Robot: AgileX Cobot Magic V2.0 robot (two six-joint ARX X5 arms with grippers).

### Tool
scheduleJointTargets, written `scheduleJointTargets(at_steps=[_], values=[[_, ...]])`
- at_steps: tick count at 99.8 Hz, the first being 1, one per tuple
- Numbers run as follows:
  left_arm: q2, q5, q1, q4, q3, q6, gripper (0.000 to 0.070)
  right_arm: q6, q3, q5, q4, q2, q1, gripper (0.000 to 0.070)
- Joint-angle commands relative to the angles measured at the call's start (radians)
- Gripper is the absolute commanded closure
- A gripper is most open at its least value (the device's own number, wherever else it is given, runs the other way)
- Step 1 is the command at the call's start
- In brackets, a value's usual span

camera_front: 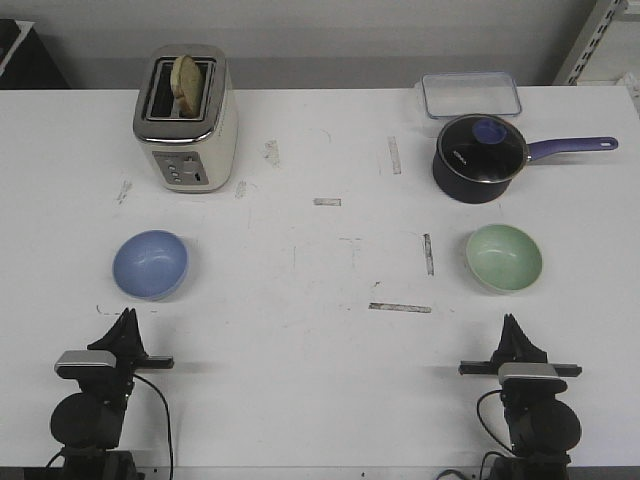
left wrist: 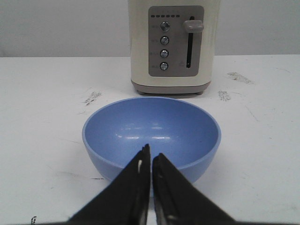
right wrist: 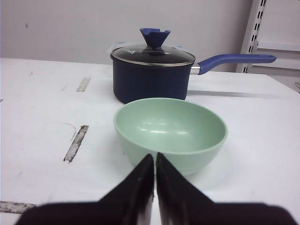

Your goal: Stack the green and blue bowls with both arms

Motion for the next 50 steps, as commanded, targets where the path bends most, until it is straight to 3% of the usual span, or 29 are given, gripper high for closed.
scheduleJointTargets(at_steps=[1,50], values=[[-0.001,0.0,0.0,0.013,-0.022,-0.005,0.0699,0.005,-0.002,0.0,0.011,0.0,0.0,0.0699],[-0.001,0.0,0.0,0.014,-0.022,-0.018,0.0699,0.005,-0.002,0.0,0.011,-0.001,0.0,0.0699]])
